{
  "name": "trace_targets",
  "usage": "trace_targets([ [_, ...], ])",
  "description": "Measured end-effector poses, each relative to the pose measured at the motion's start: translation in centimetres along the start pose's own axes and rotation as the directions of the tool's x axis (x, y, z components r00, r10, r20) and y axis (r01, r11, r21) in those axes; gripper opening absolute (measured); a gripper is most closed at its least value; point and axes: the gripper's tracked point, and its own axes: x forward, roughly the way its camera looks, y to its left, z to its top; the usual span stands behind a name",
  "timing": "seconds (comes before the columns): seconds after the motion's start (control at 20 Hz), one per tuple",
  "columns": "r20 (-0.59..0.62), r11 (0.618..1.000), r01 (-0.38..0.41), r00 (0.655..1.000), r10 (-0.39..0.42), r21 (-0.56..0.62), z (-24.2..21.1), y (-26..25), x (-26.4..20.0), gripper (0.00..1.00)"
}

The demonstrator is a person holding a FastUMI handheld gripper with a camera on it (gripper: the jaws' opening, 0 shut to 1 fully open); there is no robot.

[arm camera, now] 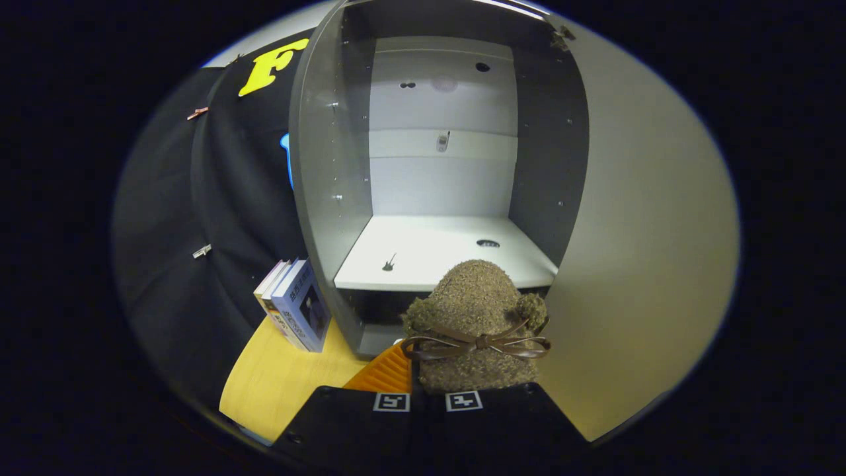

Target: Open the shoe cabinet door, grab the shoes and put them into the shoe cabinet, then close the shoe cabinet door.

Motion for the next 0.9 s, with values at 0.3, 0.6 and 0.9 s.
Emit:
trace_targets([
  [0.3, 0.0, 1.0, -0.012, 1.0, 0.012, -0.022, 5.7, 0.0, 4.1, 0.05],
  [0.6, -0.001, 0.999, -0.016, 1.0, 0.016, 0.028, 11.3, -0.5, 10.9, 0.05],
  [0.9, -0.066, 1.0, -0.011, 0.998, 0.011, 0.007, 12.8, -0.5, 18.4, 0.05],
])
